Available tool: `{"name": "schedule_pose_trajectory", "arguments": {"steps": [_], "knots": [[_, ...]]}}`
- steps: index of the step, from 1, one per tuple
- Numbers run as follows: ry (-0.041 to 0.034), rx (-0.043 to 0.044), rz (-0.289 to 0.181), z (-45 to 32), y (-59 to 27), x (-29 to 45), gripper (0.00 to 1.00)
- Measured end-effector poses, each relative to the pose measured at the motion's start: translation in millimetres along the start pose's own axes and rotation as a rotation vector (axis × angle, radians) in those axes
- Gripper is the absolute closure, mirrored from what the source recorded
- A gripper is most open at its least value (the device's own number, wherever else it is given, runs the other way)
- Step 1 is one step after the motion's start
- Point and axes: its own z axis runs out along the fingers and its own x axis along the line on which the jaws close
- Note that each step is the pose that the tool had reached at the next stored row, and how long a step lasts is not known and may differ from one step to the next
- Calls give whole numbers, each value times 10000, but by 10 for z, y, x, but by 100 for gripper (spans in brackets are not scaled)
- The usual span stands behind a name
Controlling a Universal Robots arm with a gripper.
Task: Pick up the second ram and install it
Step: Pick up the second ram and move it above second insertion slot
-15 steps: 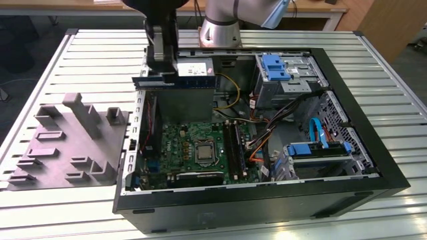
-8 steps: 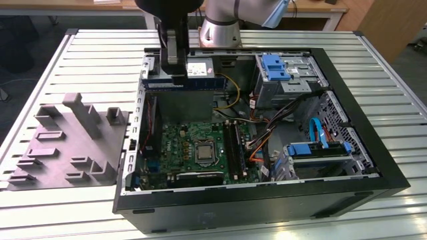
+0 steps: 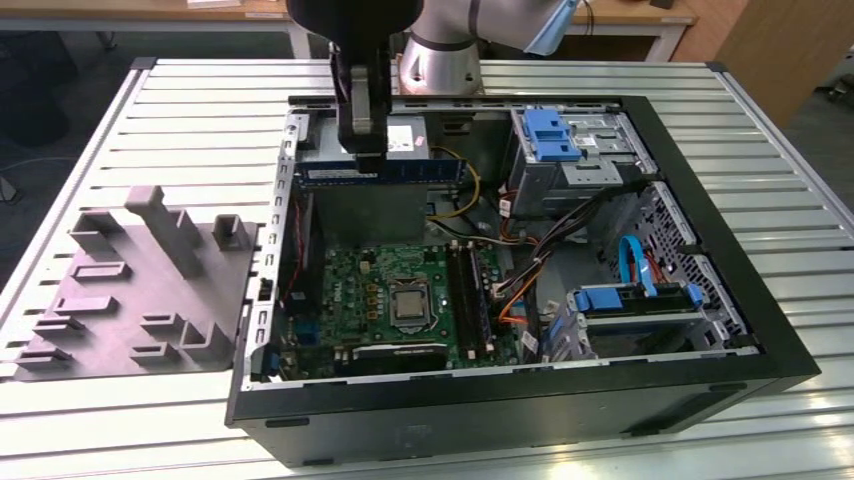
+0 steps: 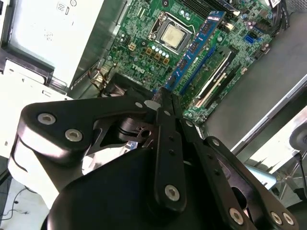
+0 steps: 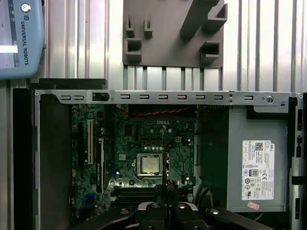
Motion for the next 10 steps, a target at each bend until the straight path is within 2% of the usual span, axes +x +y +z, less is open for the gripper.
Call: {"name": "schedule_pose_trajectory", "arguments": {"steps": [5,10], "knots": [[-1,0,-1,16,0,0,88],[0,-1,-6,102,1,4,88]]}}
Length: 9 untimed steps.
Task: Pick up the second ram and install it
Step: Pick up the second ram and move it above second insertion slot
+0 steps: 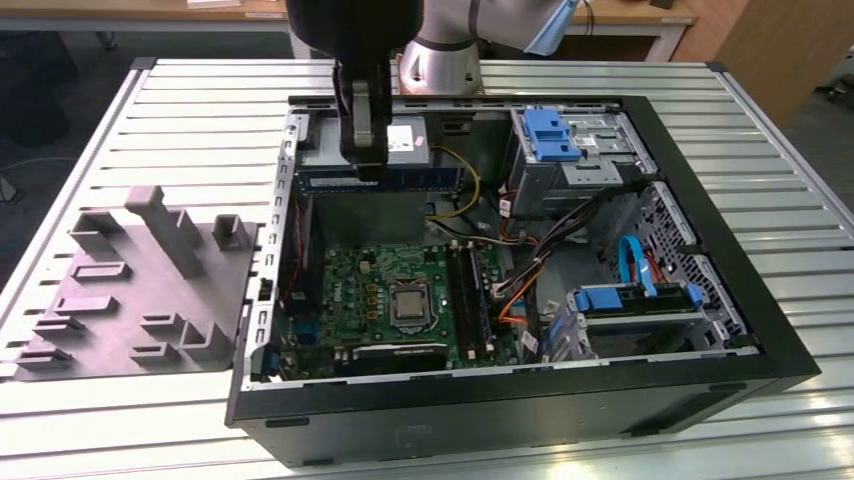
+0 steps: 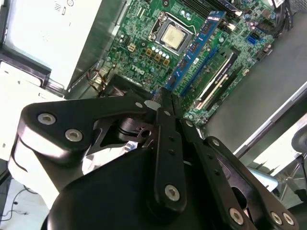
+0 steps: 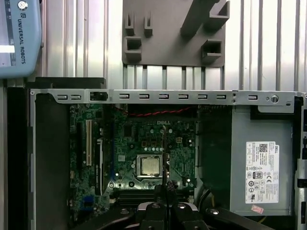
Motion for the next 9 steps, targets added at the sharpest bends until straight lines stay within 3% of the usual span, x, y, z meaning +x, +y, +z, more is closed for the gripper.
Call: {"name": "schedule_pose_trajectory", "arguments": {"steps": [9], "knots": [[-1,-1,-17,165,-24,6,88]]}}
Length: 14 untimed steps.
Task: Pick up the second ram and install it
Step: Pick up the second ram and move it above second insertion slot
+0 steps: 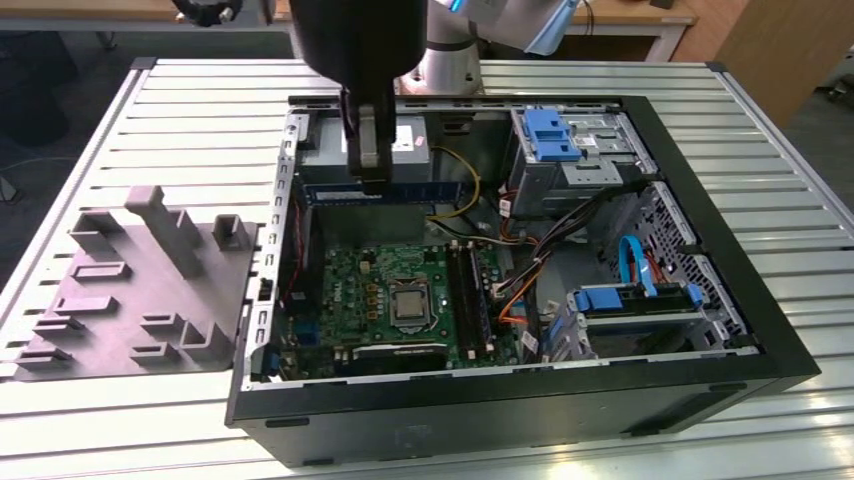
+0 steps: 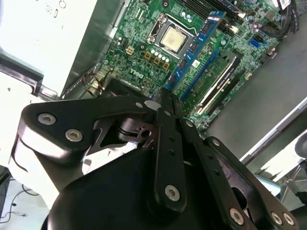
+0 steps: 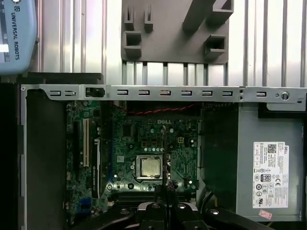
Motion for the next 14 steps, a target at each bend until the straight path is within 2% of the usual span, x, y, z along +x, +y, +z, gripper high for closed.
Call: {"name": "schedule_pose_trajectory", "arguments": {"steps": [14], "knots": [[-1,-3,-89,190,-122,7,88]]}}
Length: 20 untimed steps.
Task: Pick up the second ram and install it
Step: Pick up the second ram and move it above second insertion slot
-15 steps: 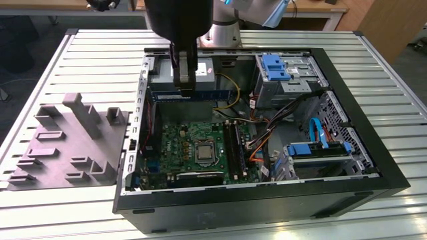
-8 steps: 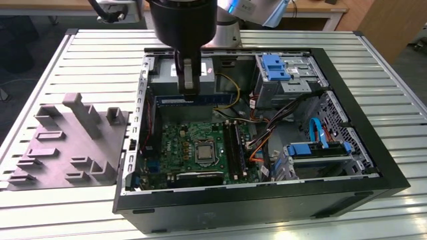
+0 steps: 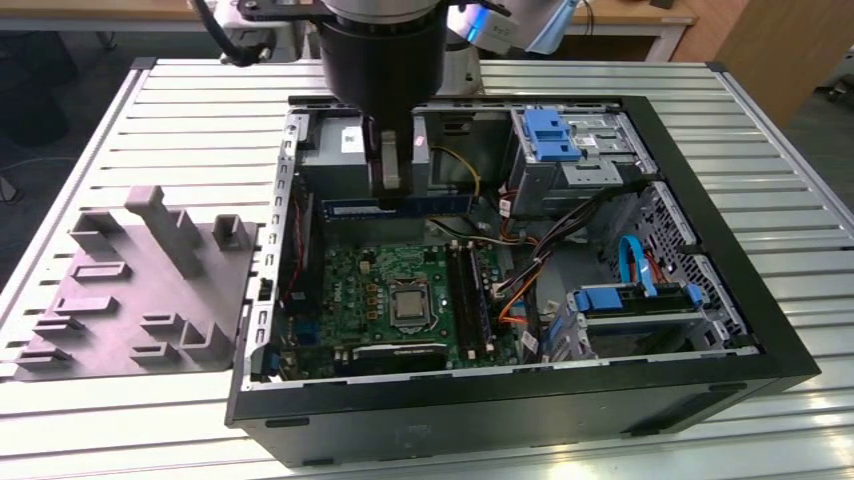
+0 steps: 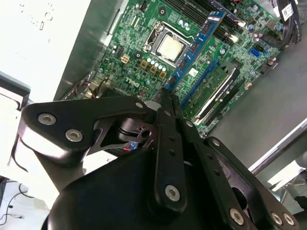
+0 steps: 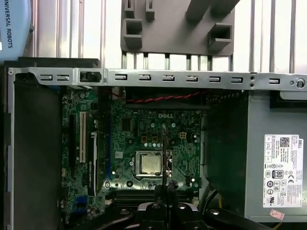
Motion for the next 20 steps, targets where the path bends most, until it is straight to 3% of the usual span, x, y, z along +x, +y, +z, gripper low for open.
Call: {"name": "schedule_pose_trajectory", "arguments": {"steps": [5,13,20], "knots": [[-2,-2,-60,57,-46,3,88],[-3,-4,-103,130,-46,6,88],[-3,-4,-104,146,-46,6,88]]}}
